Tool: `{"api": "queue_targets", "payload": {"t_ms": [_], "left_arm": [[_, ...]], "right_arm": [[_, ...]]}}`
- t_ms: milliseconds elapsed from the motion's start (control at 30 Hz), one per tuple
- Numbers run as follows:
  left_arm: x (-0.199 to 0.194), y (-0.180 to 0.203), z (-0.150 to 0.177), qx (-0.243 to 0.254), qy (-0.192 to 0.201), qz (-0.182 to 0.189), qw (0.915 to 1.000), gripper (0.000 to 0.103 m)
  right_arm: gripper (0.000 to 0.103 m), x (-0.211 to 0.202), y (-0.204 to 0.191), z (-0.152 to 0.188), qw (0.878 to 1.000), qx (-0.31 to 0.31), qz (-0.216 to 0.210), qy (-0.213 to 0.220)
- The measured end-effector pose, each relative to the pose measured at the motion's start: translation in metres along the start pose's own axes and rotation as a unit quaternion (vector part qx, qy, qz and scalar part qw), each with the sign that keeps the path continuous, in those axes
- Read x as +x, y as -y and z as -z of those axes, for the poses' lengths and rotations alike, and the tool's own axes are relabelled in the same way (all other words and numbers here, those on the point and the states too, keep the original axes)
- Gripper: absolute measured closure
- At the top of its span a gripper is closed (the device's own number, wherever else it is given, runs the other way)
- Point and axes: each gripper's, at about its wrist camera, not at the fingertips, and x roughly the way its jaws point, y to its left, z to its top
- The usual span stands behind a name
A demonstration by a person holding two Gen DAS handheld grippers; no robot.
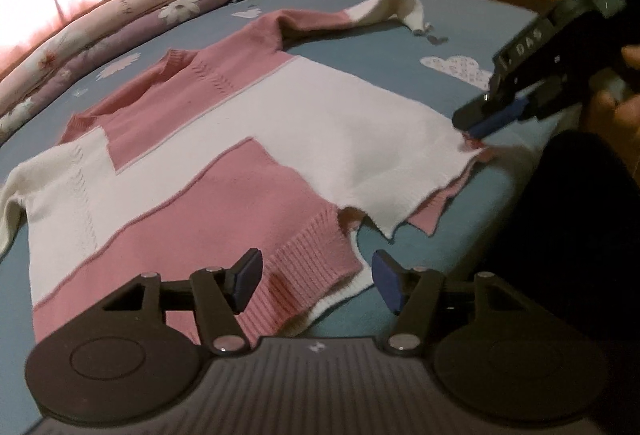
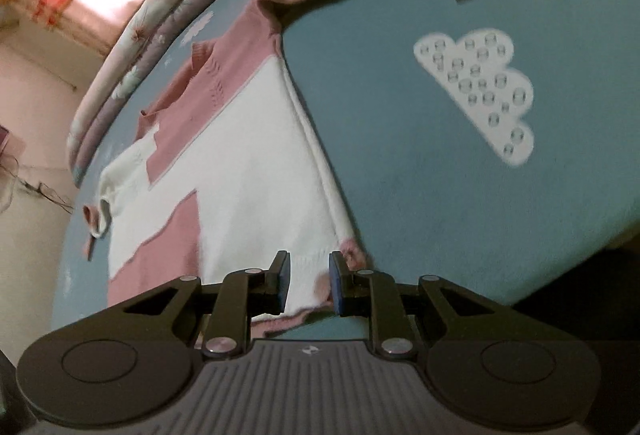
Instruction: Fold clothes
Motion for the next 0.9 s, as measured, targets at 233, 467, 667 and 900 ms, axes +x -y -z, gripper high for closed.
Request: {"api": "queue_targets", "payload": {"t_ms": [233, 467, 667, 900], "left_arm": [[-0.001, 0.01, 0.01, -0.001, 0.0, 0.009, 1.0, 0.041], [-0.003, 0.014, 0.013, 0.0, 0.002, 0.008, 1.0, 0.038], [-0.003, 0.015, 0.011, 0.0, 0.001, 0.002, 1.0, 0.038], [-0.001, 0.016, 0.009, 0.002, -0.001, 0.001, 1.0, 0.037]], "right_arm": [[0.064, 0.008, 0.009, 0.006, 0.999, 0.03, -0.015, 0.039], [0.083, 0.01, 0.014, 0.015, 0.996, 0.003, -0.019, 0.086], [0.089, 0.004, 0.025, 0.013, 0.994, 0.021, -0.049, 0.094], [0.091, 0.013, 0.032, 0.017, 0.995, 0.04, -0.075, 0.061]]}}
